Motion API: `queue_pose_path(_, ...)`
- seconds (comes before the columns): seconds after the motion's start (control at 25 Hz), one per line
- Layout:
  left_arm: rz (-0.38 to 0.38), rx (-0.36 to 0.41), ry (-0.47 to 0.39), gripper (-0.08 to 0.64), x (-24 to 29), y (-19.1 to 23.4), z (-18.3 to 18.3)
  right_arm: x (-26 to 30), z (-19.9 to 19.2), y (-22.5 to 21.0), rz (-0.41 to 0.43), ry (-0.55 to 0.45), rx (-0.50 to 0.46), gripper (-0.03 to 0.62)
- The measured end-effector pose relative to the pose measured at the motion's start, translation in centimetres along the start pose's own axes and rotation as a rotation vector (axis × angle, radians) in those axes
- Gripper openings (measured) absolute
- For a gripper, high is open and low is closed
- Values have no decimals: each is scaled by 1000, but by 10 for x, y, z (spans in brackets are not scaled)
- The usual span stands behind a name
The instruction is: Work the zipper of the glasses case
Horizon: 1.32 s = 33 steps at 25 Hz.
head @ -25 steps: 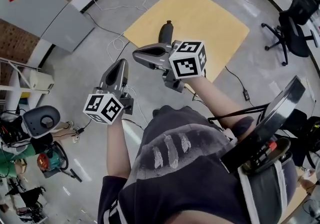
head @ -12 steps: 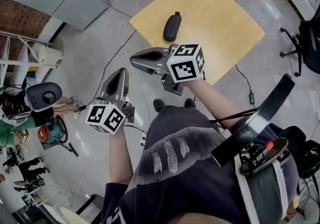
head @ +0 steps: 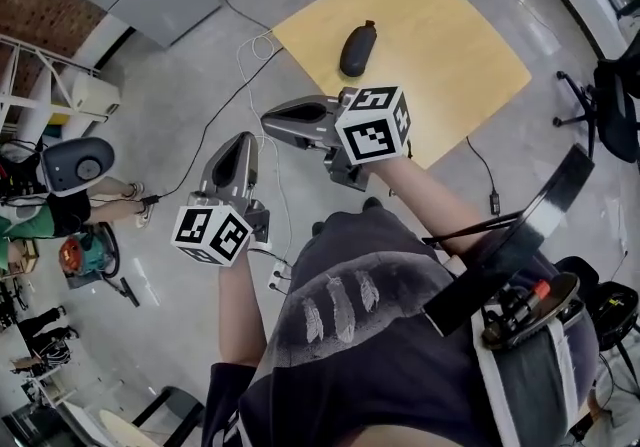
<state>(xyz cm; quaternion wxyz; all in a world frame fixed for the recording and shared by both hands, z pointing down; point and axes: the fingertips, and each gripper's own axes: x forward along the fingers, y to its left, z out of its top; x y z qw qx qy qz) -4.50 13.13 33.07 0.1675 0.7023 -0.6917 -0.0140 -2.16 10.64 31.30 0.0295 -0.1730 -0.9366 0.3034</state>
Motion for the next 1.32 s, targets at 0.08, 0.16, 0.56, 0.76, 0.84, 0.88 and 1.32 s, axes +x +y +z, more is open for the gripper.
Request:
queue_pose_path(0.08,-19,-9,-10,2,-2,4,-1,6,-7,1,-20,10,-5,2)
queue_pose_path(0.16,-46,-21,-15,2,-9,11,0,14,-14,7,-41,15,-11,2)
queue_pose_path(0.56,-331,-207,-34,2,-49,36,-31,46,-72,24,-298,20,-7,2)
queue_pose_path(0.76,-394,-129,-5,2,-60,13,-44,31,-81,35,-373,-10,30,2)
queue_pose_path(0.84,-413,-120,-21,2,-64,11,-36,35,-73,40,-371,-21,6,2)
queue_pose_path(0.88,-418,-116,-29,2,-64,12,-31,39,-68,42,-369,-22,-13,2)
queue_pose_path(1.32,-442,-72,44,2,-35,-81,-35,-52,-66,63,-424,-50,-24,2)
